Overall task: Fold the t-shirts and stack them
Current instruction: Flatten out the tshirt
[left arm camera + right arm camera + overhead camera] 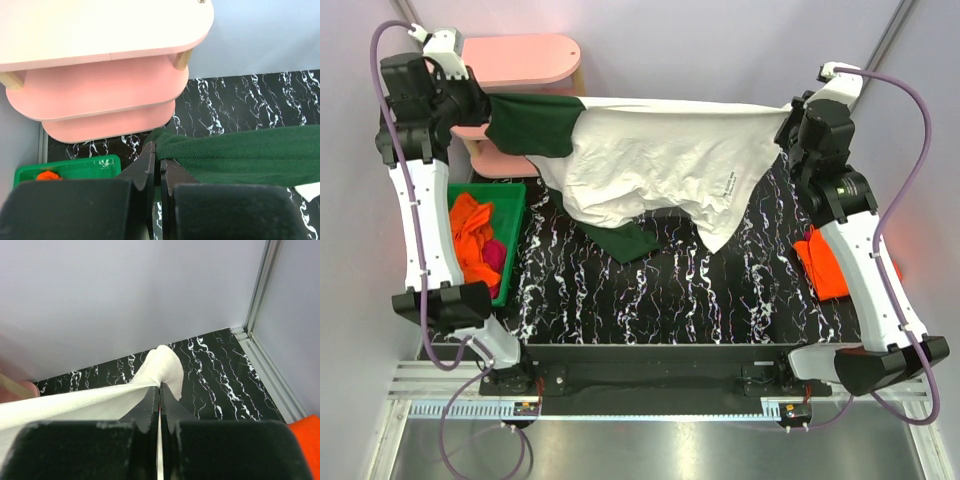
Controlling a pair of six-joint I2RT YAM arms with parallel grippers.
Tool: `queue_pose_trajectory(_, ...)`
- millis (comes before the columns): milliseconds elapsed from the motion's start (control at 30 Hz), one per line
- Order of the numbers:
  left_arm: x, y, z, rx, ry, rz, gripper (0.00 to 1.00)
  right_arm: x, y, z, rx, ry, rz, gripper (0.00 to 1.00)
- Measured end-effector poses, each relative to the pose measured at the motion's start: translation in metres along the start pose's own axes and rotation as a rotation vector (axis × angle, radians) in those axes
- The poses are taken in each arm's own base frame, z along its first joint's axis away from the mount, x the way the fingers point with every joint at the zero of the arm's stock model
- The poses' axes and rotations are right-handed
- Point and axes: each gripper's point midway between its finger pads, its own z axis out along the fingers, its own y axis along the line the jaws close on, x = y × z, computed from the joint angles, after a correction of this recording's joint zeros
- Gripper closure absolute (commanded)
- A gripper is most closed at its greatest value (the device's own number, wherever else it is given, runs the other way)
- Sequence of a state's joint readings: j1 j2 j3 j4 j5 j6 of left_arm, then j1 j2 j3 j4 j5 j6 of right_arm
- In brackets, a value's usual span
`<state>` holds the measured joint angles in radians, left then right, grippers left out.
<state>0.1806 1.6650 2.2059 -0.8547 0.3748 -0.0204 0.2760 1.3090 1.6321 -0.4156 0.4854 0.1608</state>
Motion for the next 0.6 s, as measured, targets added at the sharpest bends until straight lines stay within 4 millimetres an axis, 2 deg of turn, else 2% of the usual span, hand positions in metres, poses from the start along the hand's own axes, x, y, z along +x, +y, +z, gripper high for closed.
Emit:
queue_pose_trajectory(100, 0.014, -0.004, -0.013, 0.001, 0.021, 0.012, 1.00, 0.007, -0.005, -0.005, 0.003, 0.008, -0.011, 1.00)
queue_pose_trajectory(333, 0.062, -0.019, -0.058, 0.016, 0.071, 0.044, 1.00, 0.053, -0.029, -0.035, 0.010, 0.079, -0.038, 1.00)
queue_pose_trajectory(467, 0.100, -0.022, -0.070, 0.028, 0.121, 0.053, 1.00, 0.088, -0.040, -0.049, 0.013, 0.146, -0.017, 1.00)
queue_pose_trajectory(600, 0.150, -0.019, -0.068, 0.039, 0.217, 0.045, 1.00, 0.136, -0.053, -0.064, 0.031, 0.251, -0.005, 1.00)
